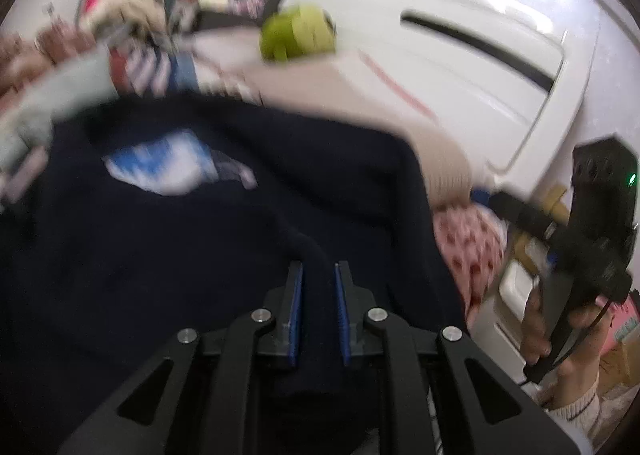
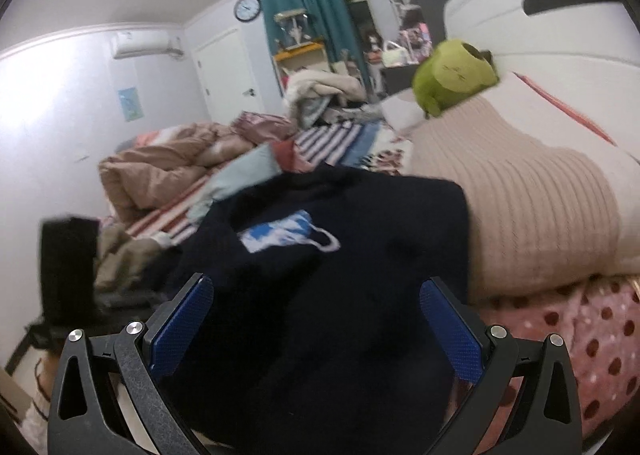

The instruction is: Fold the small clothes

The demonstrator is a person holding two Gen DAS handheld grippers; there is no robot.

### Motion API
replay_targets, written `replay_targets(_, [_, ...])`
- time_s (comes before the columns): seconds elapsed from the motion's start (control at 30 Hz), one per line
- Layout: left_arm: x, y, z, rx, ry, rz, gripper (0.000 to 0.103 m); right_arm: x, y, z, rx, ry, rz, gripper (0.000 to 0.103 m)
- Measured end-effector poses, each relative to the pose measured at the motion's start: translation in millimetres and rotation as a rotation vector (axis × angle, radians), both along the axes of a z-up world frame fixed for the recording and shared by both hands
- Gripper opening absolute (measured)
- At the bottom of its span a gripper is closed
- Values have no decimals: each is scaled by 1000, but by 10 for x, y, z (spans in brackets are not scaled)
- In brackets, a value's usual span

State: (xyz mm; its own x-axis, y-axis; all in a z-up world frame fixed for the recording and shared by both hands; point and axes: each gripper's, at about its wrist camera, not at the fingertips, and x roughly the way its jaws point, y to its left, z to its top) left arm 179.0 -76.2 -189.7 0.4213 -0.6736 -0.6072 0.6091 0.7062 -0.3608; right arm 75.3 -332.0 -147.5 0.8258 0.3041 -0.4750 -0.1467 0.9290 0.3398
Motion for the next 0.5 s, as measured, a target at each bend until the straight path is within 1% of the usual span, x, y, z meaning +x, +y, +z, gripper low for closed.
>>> replay_targets(0.03, [18,-14,-48,8,20,-10,14,-3,-19,-35,5,7,0,103])
replay_targets(0.07, [15,-10,-65,12,28,-12,20,13,-37,-77,11,18,3,103])
replay_targets(0.1, [-13,11,-17,15,14,-2,24,19,-36,-99,11,23,8,103])
replay_targets(0.17, [-84,188,157,-6,-36,25,41,62,22,-125,-4,30,31,103])
replay_targets(0.2, [-128,302,253,-23,-61,45,47,87,67,-126,-10,31,46,103])
replay_targets(0.27, [-211,581,425,-36,-115,99,50,143,171,-128,-8,30,99,103])
replay_targets(0.3, [-269,756,536,-29,-151,150,52,196,263,-131,5,33,149,103])
replay_targets(0.37, [-328,981,655,-13,-190,221,56,298,446,-180,14,54,227,103])
replay_targets(0.4, [-366,1151,704,-1,-211,266,57,363,526,-213,7,68,256,103])
replay_targets(0.43, [-402,1209,705,3,-221,291,57,449,621,-255,-11,90,286,103])
replay_targets(0.5, [-445,1434,695,1,-225,336,58,692,803,-364,-64,147,329,102])
